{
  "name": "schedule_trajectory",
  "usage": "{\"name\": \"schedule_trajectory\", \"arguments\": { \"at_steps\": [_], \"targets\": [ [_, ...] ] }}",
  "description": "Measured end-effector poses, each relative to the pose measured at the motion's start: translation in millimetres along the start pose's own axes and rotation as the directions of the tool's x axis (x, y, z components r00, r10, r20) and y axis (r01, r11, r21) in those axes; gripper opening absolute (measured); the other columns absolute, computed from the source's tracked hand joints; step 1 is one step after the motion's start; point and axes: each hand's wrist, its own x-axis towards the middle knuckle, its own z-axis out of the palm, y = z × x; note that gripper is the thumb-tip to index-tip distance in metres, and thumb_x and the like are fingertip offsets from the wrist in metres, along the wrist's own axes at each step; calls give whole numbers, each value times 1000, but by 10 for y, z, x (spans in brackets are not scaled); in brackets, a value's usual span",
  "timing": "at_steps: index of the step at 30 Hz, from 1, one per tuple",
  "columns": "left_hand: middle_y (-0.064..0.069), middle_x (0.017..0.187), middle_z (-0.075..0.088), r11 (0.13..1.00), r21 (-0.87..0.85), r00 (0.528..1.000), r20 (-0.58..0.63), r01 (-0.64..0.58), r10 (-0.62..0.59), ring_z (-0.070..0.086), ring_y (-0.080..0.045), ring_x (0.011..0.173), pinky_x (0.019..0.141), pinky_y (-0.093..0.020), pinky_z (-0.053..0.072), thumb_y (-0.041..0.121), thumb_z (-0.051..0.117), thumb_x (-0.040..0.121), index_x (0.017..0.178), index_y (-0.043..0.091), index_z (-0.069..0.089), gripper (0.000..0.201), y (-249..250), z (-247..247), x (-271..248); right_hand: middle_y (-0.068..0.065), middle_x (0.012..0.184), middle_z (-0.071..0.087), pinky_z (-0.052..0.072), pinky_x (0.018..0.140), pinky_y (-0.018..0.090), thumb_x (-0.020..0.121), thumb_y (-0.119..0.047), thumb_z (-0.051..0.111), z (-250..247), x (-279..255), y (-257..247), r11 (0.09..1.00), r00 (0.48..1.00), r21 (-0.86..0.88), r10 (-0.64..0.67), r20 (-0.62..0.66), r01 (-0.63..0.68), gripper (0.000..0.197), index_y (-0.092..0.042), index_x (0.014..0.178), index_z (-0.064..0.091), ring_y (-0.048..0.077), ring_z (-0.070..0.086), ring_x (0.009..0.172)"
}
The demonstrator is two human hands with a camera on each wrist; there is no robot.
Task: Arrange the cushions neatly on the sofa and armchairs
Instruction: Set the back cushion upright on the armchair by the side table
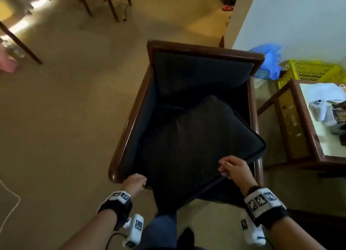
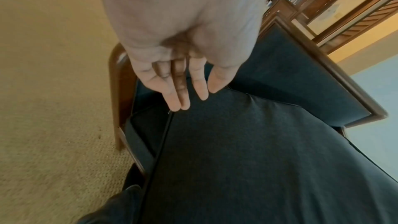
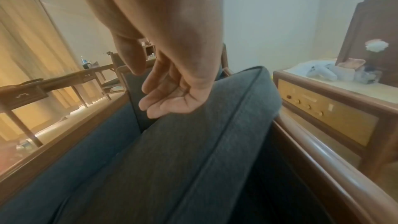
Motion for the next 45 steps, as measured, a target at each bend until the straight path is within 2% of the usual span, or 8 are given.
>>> {"name": "schedule_trajectory", "arguments": {
  "at_steps": [7, 14, 23, 30, 35, 37, 41, 45],
  "targets": [
    [-13, 119, 65, 988, 104, 993, 16, 118, -120, 58, -34, 114, 101, -40, 44, 26, 58, 92, 102, 20, 65, 14, 477, -18, 808, 2, 89, 67, 41, 71, 27, 90, -18, 63, -51, 1035, -794, 977, 984, -213, -16, -175, -22, 6, -19, 89, 69, 18, 60, 83],
    [-22, 150, 41, 952, 18, 952, 16, 305, -305, 42, -40, 135, 109, -44, 37, 40, 68, 88, 150, 3, 29, 82, 620, 4, 1548, 17, 135, 53, 40, 105, 46, 86, -33, 66, -152, 2210, -1180, 871, 952, -445, 76, -297, -209, 53, -13, 133, 52, 36, 47, 126],
    [-7, 139, 55, 876, -104, 880, 110, 472, -461, 49, -32, 129, 104, -46, 38, 70, 86, 46, 143, 12, 43, 121, 619, 149, 2153, 20, 133, 55, 50, 92, 45, 82, -45, 68, 15, 3196, -1173, 790, 910, -461, 296, -289, -404, 77, -8, 142, 38, 38, 57, 115],
    [-13, 137, 56, 793, -285, 841, 124, 539, -527, 58, -34, 120, 89, -48, 53, 63, 94, 30, 152, 18, 23, 148, 349, 224, 2355, 18, 146, 43, 42, 100, 48, 81, -59, 60, 64, 3264, -1019, 711, 896, -554, 273, -351, -434, 88, -14, 149, 27, 40, 45, 129],
    [-13, 127, 60, 773, -439, 884, 125, 457, -451, 61, -27, 92, 58, -30, 47, 29, 84, 73, 147, 9, 33, 92, 787, 178, 1881, 17, 147, 42, 38, 105, 50, 78, -66, 56, 16, 3090, -1118, 744, 900, -523, 259, -350, -417, 92, -16, 150, 28, 41, 44, 130],
    [-13, 122, 59, 768, -496, 905, 99, 405, -414, 61, -24, 87, 59, -31, 47, 28, 82, 76, 147, 9, 32, 89, 913, 141, 1814, 16, 145, 45, 35, 107, 55, 74, -69, 55, -48, 2981, -1183, 773, 894, -480, 248, -374, -415, 95, -16, 148, 29, 42, 45, 129],
    [-13, 144, 48, 769, -547, 929, 43, 330, -368, 52, -36, 124, 89, -46, 50, 37, 90, 62, 154, 18, 18, 118, 1100, 13, 1673, 13, 145, 45, 37, 106, 54, 71, -70, 53, -277, 2637, -1322, 854, 875, -335, 243, -418, -397, 95, -20, 148, 29, 41, 46, 127],
    [-7, 135, 58, 784, -598, 974, -19, 169, -225, 62, -33, 114, 91, -50, 53, 48, 94, 50, 149, 19, 33, 120, 1475, -222, 1374, 13, 142, 47, 36, 104, 52, 72, -69, 53, -603, 2202, -1433, 923, 829, -146, 240, -506, -356, 91, -18, 144, 34, 40, 47, 124]
  ]
}}
